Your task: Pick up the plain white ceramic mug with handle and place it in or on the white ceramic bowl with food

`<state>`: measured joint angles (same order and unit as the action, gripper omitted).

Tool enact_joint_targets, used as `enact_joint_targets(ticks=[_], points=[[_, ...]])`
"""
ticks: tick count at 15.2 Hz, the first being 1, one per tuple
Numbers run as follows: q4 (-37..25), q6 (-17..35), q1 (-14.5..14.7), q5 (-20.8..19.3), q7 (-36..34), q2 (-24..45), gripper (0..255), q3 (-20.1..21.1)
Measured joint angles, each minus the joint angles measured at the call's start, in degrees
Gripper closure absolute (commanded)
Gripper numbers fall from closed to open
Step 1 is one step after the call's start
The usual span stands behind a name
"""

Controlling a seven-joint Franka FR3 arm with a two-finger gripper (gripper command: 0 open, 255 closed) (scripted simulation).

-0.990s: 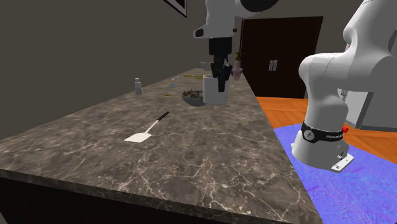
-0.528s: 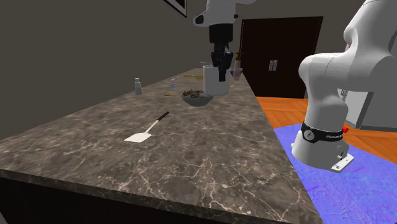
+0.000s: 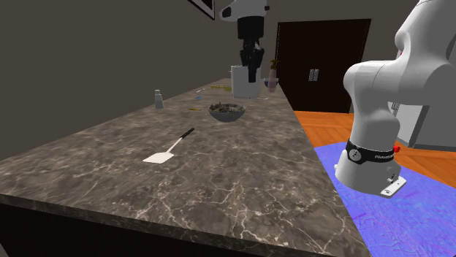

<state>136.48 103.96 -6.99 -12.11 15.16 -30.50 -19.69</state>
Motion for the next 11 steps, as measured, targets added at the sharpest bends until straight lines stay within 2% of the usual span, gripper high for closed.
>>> enact_joint_targets(ticks=[6, 11], points=[[-6.9, 0.2, -1.8, -1.3, 8.7, 6.0, 255, -6.9], [-13.8, 0.5, -2.7, -0.5, 16.5, 12.5, 255, -12.7]])
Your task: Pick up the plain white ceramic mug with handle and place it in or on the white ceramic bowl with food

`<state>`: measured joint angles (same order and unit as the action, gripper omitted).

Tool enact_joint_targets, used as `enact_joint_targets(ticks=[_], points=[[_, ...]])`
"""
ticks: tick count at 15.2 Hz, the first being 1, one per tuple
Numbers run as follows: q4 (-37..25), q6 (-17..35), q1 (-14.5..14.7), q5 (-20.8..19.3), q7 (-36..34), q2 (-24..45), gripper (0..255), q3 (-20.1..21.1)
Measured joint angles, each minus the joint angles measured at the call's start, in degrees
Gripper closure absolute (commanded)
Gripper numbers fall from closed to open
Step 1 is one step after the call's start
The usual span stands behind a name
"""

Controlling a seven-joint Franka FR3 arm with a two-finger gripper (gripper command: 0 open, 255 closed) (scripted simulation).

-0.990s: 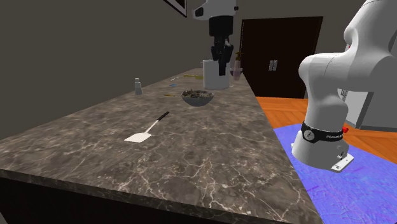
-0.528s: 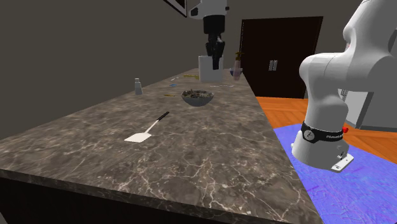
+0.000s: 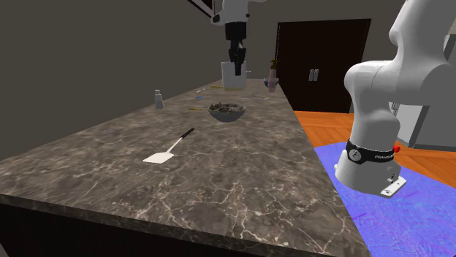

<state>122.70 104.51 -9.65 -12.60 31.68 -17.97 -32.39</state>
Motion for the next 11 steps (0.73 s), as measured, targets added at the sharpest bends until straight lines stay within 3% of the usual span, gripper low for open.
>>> enact_joint_targets(ticks=[7, 11], points=[[-11.7, -0.2, -1.5, 5.4, 12.1, 12.0, 255, -7.9], [-10.4, 2.5, -1.6, 6.3, 13.0, 13.6, 255, -8.5]])
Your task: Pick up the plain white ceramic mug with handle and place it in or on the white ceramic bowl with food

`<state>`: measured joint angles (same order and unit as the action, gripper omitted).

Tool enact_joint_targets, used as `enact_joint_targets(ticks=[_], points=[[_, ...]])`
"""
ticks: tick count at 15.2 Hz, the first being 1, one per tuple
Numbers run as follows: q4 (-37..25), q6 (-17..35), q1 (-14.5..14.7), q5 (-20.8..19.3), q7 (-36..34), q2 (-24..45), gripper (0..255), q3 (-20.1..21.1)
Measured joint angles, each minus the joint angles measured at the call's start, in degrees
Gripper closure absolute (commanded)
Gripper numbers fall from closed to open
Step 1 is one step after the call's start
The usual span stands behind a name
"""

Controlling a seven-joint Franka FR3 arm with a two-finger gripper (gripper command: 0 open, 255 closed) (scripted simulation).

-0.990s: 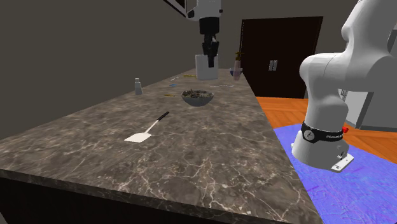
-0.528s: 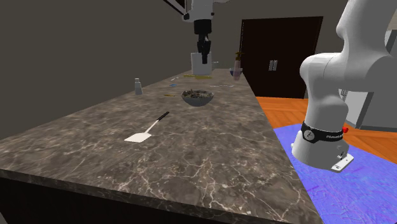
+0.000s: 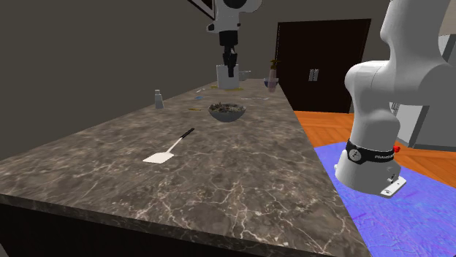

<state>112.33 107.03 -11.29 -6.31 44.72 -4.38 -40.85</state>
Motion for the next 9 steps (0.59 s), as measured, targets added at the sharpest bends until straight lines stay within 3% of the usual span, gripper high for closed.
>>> enact_joint_targets(ticks=[9], points=[[5.2, 6.8, -0.3, 1.0, 0.8, 1.9, 255, -0.6]])
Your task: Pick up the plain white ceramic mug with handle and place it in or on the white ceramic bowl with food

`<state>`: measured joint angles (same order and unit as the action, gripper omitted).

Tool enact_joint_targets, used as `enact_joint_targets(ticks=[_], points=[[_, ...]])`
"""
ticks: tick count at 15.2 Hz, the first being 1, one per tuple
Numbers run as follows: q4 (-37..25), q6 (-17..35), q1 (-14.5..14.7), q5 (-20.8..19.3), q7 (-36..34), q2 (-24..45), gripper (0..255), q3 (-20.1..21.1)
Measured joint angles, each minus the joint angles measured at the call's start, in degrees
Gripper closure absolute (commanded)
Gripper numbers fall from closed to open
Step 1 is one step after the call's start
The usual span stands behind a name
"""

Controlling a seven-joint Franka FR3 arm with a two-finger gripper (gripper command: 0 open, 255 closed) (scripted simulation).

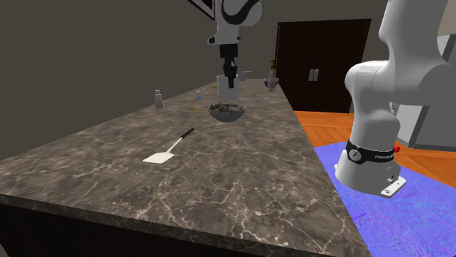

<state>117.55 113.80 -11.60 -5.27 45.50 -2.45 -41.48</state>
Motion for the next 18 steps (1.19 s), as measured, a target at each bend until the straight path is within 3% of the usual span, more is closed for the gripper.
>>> enact_joint_targets(ticks=[4, 10, 11, 18], points=[[2.1, 3.1, -0.1, 0.8, 0.4, 1.3, 255, -0.2], [2.2, 3.4, -0.1, 1.0, 0.6, 1.5, 255, -0.2], [2.2, 3.4, -0.1, 1.0, 0.6, 1.5, 0, -0.2], [1.7, 2.5, 0.0, 0.5, 0.1, 0.9, 0, -0.1]])
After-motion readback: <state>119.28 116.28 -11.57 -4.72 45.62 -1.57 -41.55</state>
